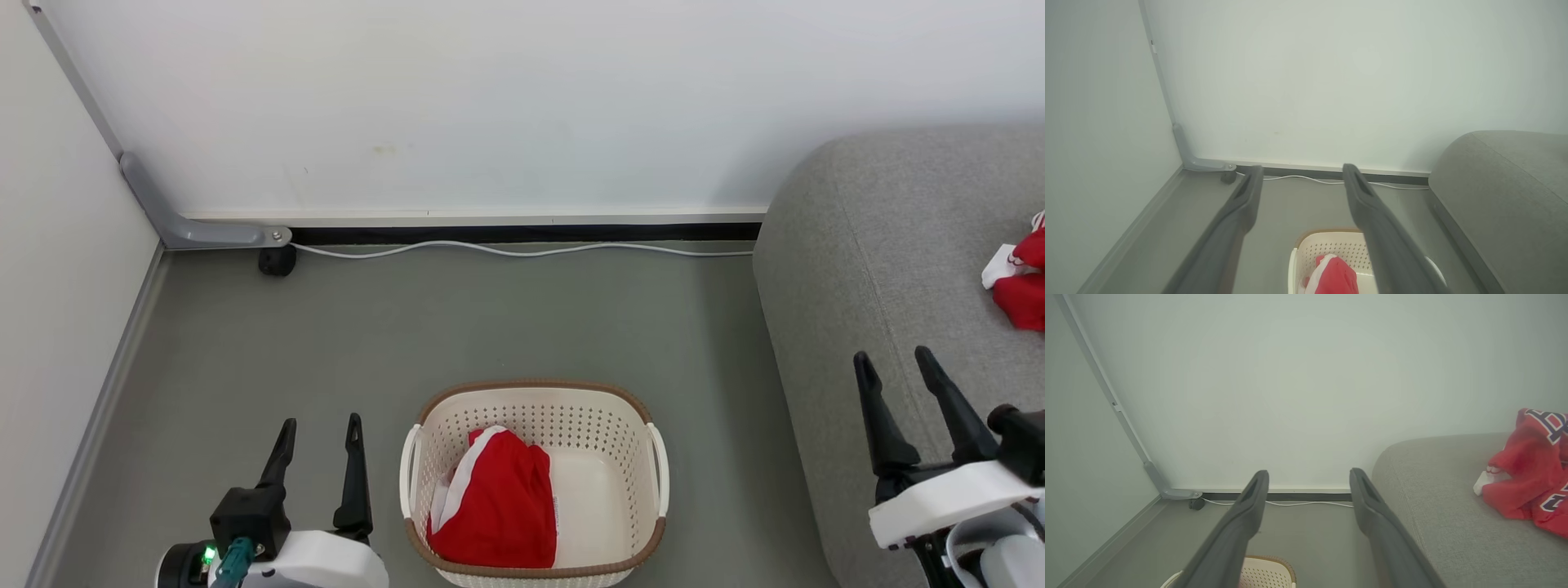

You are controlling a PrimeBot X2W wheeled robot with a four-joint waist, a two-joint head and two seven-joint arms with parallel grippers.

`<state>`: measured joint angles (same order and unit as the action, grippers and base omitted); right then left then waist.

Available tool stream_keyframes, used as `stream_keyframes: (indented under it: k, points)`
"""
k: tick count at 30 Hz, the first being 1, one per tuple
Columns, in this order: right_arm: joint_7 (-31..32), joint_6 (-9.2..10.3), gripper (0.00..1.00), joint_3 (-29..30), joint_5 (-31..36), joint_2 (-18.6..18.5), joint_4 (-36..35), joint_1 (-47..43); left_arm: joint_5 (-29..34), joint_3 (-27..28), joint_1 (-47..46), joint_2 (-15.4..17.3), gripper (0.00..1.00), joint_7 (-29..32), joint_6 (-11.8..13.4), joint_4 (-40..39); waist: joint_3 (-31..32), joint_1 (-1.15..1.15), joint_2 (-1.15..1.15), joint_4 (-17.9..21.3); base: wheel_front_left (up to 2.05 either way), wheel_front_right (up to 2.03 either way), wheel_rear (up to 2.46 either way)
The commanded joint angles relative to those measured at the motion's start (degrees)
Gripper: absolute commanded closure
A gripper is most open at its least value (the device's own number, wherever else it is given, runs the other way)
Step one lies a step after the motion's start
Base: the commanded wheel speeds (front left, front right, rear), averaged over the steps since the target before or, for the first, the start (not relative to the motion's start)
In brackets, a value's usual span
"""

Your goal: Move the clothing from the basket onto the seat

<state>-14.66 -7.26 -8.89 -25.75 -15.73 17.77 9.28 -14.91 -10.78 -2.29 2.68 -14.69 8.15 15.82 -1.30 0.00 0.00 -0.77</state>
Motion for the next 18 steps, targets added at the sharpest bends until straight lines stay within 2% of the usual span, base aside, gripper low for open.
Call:
stream_keyframes:
  k: [1,9,18]
  points:
    - [-0.34,-0.23,0.0,-0.55,0.83,-0.7,-1.48,-0.14,0.8,2.2,-0.69,0.2,0.0,-0.3,0.04,-1.62,0.2,0.0,0.0,0.05,0.0,0.0,0.0]
    - [-0.34,-0.23,0.0,1.73,3.24,1.66,-1.2,-3.26,2.2,3.71,2.82,0.2,0.0,-0.3,0.22,-3.17,1.09,0.0,0.0,0.17,0.0,0.0,0.0]
    - [-0.34,-0.23,0.0,1.2,3.97,1.95,-1.45,-3.46,1.8,3.29,4.74,0.2,0.0,-0.3,0.27,-3.7,0.59,0.0,0.0,0.69,0.0,0.0,0.0]
